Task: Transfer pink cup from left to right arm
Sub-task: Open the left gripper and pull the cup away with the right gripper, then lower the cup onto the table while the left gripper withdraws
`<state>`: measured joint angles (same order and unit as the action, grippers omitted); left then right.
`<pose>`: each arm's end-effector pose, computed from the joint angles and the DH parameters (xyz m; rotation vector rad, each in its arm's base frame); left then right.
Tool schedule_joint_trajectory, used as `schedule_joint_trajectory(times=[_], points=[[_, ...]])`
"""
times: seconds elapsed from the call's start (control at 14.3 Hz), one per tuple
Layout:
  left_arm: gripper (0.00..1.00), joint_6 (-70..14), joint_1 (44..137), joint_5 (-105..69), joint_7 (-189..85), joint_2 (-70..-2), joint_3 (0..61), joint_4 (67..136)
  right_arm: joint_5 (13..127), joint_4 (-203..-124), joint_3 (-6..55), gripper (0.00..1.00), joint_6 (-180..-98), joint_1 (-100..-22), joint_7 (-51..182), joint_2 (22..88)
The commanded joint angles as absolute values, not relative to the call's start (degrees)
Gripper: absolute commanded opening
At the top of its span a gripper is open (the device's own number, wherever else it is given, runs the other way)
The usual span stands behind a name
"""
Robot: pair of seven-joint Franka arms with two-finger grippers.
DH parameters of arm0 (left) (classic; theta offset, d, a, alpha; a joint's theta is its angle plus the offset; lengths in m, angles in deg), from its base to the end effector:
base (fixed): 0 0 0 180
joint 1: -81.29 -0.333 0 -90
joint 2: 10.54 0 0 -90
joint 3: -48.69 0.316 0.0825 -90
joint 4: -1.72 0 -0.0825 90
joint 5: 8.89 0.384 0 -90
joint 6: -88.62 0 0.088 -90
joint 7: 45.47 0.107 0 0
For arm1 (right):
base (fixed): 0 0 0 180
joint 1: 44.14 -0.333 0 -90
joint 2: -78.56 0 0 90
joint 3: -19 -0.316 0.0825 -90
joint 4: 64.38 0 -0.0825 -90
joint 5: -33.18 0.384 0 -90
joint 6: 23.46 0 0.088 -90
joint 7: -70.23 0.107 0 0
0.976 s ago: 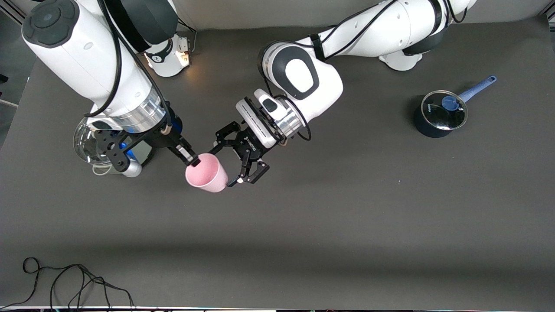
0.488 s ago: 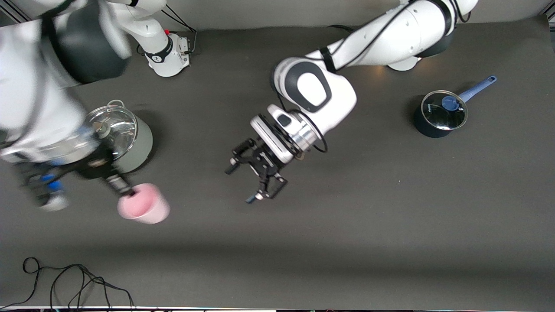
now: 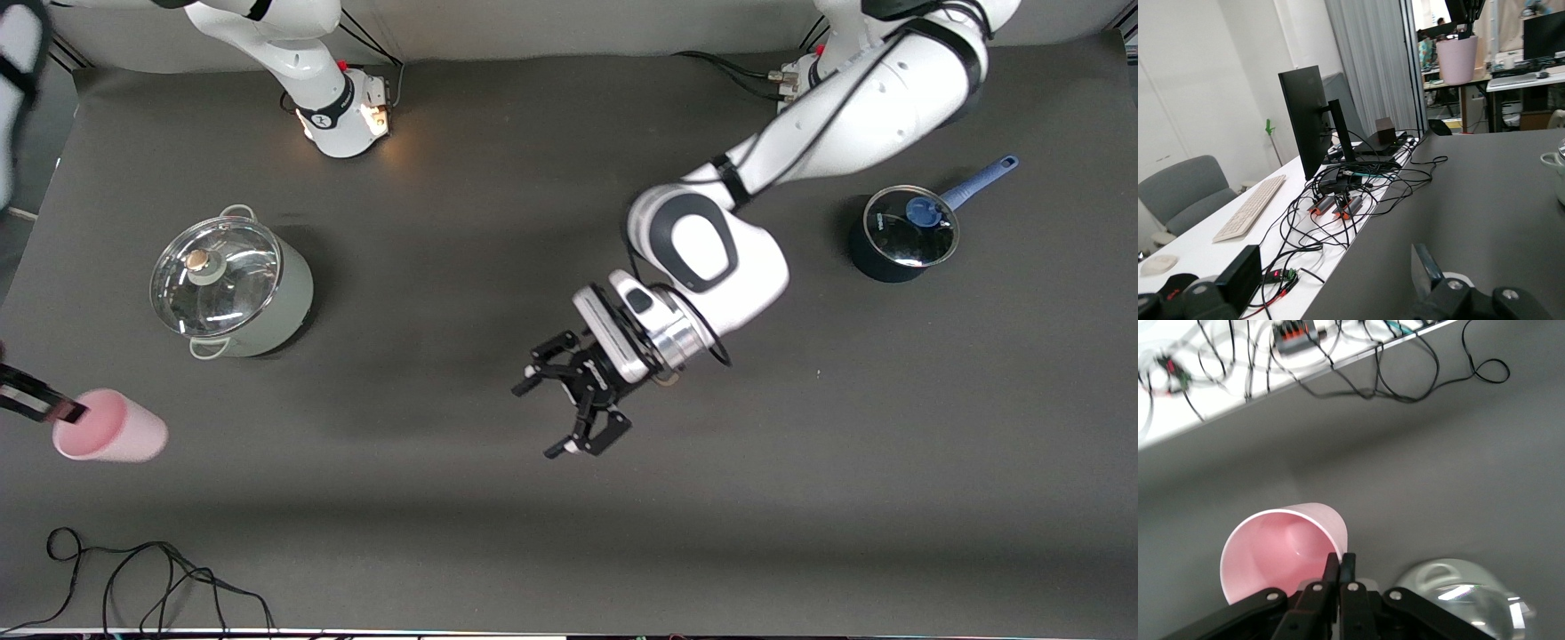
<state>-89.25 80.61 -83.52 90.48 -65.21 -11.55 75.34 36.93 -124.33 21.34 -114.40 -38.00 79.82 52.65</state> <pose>0.6503 -0.4097 0.3837 1.6915 -1.2796 1.5854 0.6809 -0.0870 0.5927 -3.0532 0.4750 -0.1366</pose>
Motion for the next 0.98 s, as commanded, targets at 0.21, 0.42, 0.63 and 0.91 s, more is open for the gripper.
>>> schedule_joint_trajectory(times=[0.21, 0.42, 0.63, 0.91], points=[[1.0, -68.3, 63.0, -70.6, 90.4, -63.4, -11.6, 89.1, 39.8, -130.2, 20.9, 0.0, -114.3, -31.0, 56.3, 54.1], [1.0, -52.7, 52.9, -62.4, 89.9, -63.7, -10.9, 92.2, 39.7, -139.7, 20.8, 0.0, -124.5, -31.6, 53.4, 54.2], [1.0, -34.6, 46.5, -50.2, 82.3, -63.1, -6.5, 90.9, 39.2, -146.0, 20.6, 0.0, -132.9, -32.4, 51.1, 52.6], [1.0, -17.5, 38.9, -32.6, 70.0, -62.9, -6.4, 85.8, 36.2, -147.0, 20.6, 0.0, -141.8, -35.0, 50.5, 45.4]])
